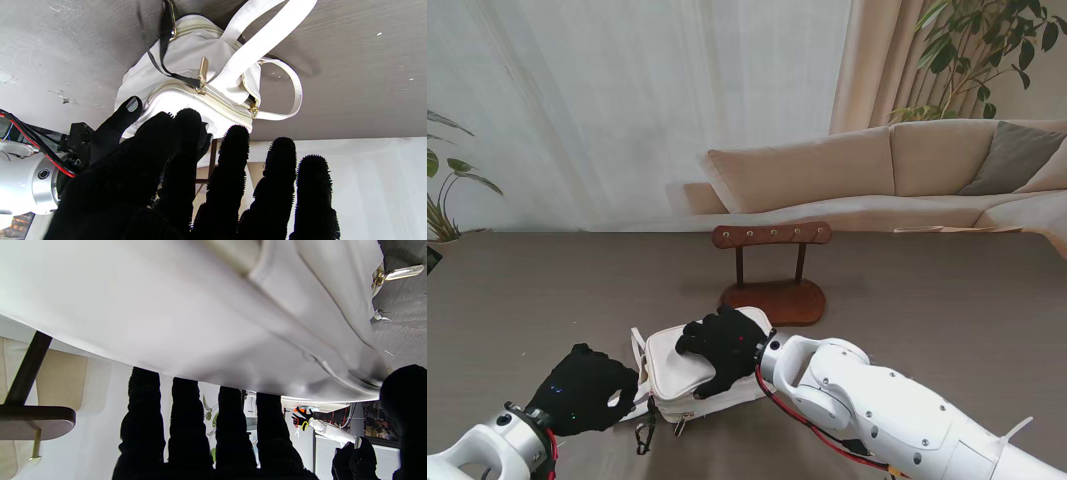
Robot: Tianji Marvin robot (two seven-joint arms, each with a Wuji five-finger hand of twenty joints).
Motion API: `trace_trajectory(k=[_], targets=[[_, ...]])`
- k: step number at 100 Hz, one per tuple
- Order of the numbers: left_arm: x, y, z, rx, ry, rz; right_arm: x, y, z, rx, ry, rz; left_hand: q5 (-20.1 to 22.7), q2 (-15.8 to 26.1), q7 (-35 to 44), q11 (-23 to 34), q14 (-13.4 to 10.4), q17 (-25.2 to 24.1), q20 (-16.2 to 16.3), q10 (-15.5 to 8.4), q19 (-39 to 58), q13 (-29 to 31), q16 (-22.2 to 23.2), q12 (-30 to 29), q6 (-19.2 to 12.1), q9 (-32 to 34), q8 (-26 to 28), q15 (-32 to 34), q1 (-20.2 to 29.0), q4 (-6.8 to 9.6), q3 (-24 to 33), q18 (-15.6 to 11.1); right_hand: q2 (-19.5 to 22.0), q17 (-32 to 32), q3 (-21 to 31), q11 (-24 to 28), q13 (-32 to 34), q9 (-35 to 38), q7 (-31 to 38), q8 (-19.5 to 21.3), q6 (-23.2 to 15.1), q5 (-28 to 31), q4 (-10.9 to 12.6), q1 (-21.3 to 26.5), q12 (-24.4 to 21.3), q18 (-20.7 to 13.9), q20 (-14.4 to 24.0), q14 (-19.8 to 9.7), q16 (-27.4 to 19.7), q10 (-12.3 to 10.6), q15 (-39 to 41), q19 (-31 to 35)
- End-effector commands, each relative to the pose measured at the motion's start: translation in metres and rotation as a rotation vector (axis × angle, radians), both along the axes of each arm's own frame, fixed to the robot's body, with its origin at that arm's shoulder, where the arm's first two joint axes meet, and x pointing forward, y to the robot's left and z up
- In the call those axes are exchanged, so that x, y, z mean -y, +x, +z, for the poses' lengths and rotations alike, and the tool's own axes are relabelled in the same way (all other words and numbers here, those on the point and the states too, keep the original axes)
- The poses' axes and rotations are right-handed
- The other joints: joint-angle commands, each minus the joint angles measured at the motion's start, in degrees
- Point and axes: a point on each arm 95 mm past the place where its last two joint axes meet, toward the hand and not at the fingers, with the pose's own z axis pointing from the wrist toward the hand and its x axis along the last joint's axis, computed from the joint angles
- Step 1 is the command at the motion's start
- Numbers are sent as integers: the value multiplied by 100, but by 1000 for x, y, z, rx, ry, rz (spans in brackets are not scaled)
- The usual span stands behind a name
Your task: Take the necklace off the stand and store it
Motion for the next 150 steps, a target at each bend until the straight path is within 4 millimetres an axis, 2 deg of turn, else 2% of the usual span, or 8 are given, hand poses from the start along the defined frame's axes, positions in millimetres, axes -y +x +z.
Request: trace_trajectory(k=[1,10,14,19,32,59,95,150], targets=[[0,-1,-4,-30,2,-3,2,-6,-7,-25,-19,5,-402,-290,82,60,-74,-111,7,-43,102,101,90,78,-134,-168,30,67,70,-245,262,-77,83,-1531,72,477,16,156,84,12,-94,-3,-16,-129,187,26,207,-39,66,176,99,57],[0,0,-5,-36,-18,-4,3,-6,-3,-32,-6,1,-577,-135,-1577,-73,-35,-213,-29,15,-29,-68,7,-49,39,-345,-723,-3,-596,-256,365,-106,82,-1518,72,470,-20,110,72,6,-96,-48,-17,-143,186,27,211,-25,61,183,86,63],[0,0,-5,-39,-41,0,3,-6,-2,-38,5,-2,-594,142,-2454,-214,7,-304,-56,60,-163,-239,-63,-189,193,-470,-1047,-73,-1118,39,675,-118,77,-1499,74,471,-31,93,72,5,-99,-55,-17,-150,187,34,214,-3,60,191,82,70],[0,1,-4,-48,-64,9,4,-6,0,-48,20,-7,-734,280,-3231,-384,44,-407,-62,114,-336,-476,-157,-364,333,-672,-1389,-156,-1314,95,540,-145,63,-1513,79,468,-57,61,67,3,-96,-73,-17,-150,187,43,213,8,58,196,74,61],[-2,4,-5,-53,-110,20,7,-6,6,-63,47,-9,-823,435,-3908,-645,89,-562,-129,125,-746,-910,-311,-652,434,-970,-1693,-300,-1411,138,212,-179,71,-1549,81,469,-107,16,52,-7,-113,-108,-24,-211,187,65,210,34,58,199,59,28],[-4,14,-5,-33,-214,50,13,-9,21,-82,147,-41,-900,430,-4178,-797,99,-658,-175,155,-1245,-1246,-616,-904,620,-1311,-1763,-455,-1480,169,13,-165,138,-1531,92,471,-146,-17,31,-28,-126,-129,-39,-270,182,104,229,52,63,198,43,-5],[-1,26,-6,13,-398,82,33,-15,43,-101,316,-116,-1160,407,-4410,-928,166,-603,-45,184,-2197,-1568,-1557,-1135,802,-1744,-1844,-564,-1437,199,-225,-159,62,-1202,76,496,-44,138,122,2,-196,190,-32,-33,182,157,320,35,84,218,77,93],[19,33,-8,72,-622,80,100,-36,51,-159,686,-272,-1482,444,-4580,-1014,195,-422,412,202,-3462,-1869,-2476,-1211,902,-2062,-1929,-778,-1329,234,-516,-196,-381,-685,101,650,692,1148,444,417,-535,1416,140,1031,302,308,675,10,305,114,394,724]])
